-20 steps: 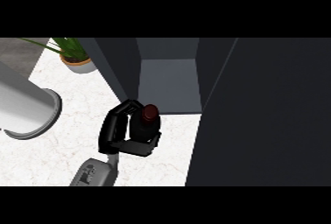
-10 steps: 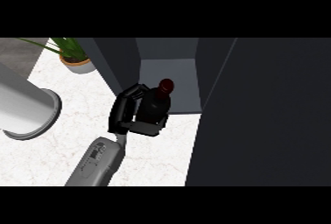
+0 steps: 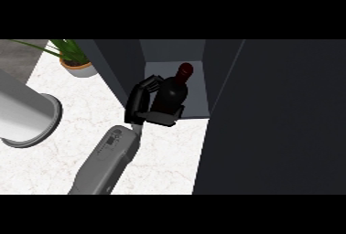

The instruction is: Pick up the wine, place it into the cabinet and close the cabinet

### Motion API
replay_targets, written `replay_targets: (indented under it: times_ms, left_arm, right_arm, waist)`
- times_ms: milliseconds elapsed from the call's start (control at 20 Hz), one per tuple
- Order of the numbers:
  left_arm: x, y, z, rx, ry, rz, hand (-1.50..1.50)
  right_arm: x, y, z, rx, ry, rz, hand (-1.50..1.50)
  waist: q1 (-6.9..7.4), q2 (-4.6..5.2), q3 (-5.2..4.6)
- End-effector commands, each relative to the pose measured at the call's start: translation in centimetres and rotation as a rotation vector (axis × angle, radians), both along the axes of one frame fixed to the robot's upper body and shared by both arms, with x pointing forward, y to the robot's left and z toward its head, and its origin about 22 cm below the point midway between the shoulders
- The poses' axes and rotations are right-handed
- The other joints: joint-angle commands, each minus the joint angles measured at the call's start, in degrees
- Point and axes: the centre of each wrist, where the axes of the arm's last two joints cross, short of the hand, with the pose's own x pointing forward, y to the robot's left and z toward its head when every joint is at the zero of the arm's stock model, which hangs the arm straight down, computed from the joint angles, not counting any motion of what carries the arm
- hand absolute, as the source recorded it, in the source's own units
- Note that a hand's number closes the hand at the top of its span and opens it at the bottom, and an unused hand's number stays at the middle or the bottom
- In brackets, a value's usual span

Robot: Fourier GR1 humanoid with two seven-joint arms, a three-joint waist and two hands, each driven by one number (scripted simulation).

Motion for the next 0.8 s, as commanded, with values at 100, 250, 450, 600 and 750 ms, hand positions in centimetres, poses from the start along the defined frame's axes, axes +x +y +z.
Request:
replay_targets:
  times_ms: [100,250,450,600,750]
  left_arm:
    - [2.4,-1.1,0.9,-0.032,0.017,0.018,1.5]
    - [3.4,-1.8,1.5,-0.014,0.017,0.015,1.5]
    - [3.5,-1.9,0.4,0.039,0.035,0.041,1.5]
    - [5.4,-2.7,2.5,0.122,0.073,0.067,1.5]
    - [5.3,-2.1,1.2,0.152,0.113,0.107,1.5]
  right_arm:
    - [-3.2,-1.0,3.4,0.089,-0.014,0.061,-1.5]
    - [-2.5,-0.7,2.7,0.088,-0.019,0.07,-1.5]
    - [-3.2,-0.9,2.6,0.096,-0.016,0.075,-1.5]
    - [-2.7,-0.9,2.2,0.096,-0.024,0.064,-1.5]
    - [-2.7,-1.0,2.3,0.096,-0.022,0.092,-1.5]
  waist:
    - [-0.93,0.21,-0.05]
    - [-0.54,0.26,-0.01]
    - [-1.31,0.3,0.0]
    - [-1.61,0.47,0.04]
    - [-2.24,0.72,0.03]
